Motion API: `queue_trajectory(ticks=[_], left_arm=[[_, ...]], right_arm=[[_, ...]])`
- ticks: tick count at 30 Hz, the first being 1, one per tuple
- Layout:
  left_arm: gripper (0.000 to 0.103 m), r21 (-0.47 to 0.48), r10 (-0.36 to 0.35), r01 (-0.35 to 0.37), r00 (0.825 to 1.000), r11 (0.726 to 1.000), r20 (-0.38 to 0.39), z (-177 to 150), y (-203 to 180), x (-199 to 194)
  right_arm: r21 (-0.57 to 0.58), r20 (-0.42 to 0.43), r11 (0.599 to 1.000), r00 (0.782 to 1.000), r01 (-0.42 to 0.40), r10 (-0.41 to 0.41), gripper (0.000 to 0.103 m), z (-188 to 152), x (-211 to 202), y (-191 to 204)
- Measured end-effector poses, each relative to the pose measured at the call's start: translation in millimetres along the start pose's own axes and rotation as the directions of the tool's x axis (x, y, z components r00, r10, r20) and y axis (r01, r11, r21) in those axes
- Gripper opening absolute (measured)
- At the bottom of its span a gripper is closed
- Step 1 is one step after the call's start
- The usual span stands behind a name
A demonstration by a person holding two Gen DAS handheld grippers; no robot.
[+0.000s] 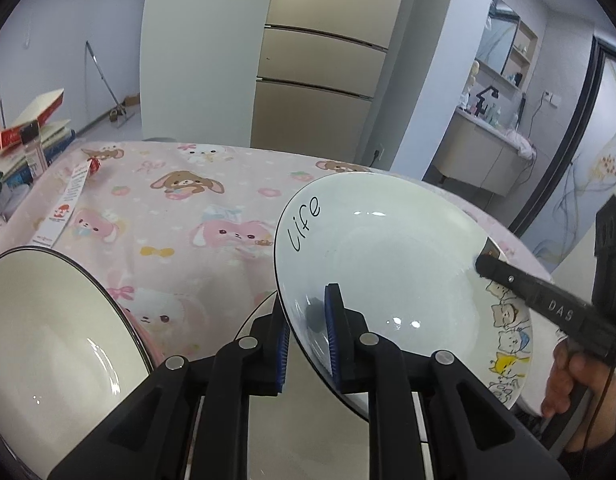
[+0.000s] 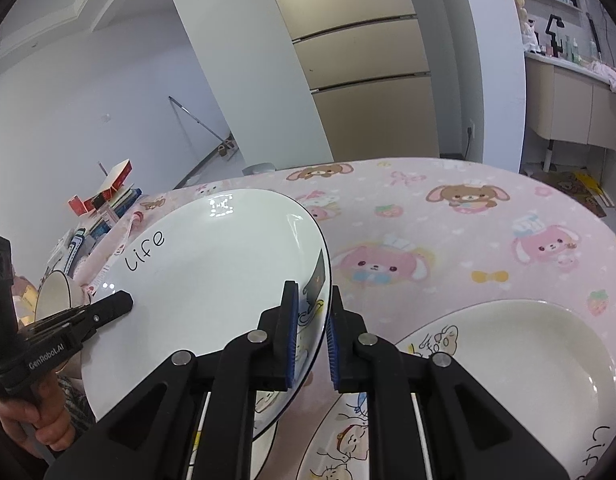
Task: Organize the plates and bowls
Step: 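Carry the 'Life' plate with both grippers over the other white plate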
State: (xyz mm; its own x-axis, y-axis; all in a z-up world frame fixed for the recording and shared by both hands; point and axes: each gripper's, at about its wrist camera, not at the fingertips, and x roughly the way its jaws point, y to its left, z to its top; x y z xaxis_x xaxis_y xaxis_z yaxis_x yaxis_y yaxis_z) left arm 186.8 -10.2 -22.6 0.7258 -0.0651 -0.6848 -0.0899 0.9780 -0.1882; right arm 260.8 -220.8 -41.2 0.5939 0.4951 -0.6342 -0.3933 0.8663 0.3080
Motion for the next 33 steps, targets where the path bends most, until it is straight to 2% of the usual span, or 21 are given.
queue_trajectory(ticks=[15, 29, 33], left_arm=[[0.019, 0.064, 0.063, -0.062, 0.998, 0.996, -0.024, -7.2, -7.2, 9.1], [0.018, 0.130, 0.100, -0.093, 0.994, 0.987, -0.047, -14.4, -13.3, 5.8], [0.018, 0.149, 0.137, -0.130, 0.990, 0.980, -0.042, -17.5, -16.2, 4.9]], right_arm=[[0.004, -0.039, 1.000, 0.999, 0.019, -0.019, 0.012, -6.0, 2.8, -3.7], [-0.062, -0.040, 0.997, 0.998, 0.043, -0.046, 0.012, -5.9, -4.3, 1.1], [-0.091, -0.038, 0.995, 0.998, 0.051, -0.054, 0.012, -6.2, -5.3, 4.6]])
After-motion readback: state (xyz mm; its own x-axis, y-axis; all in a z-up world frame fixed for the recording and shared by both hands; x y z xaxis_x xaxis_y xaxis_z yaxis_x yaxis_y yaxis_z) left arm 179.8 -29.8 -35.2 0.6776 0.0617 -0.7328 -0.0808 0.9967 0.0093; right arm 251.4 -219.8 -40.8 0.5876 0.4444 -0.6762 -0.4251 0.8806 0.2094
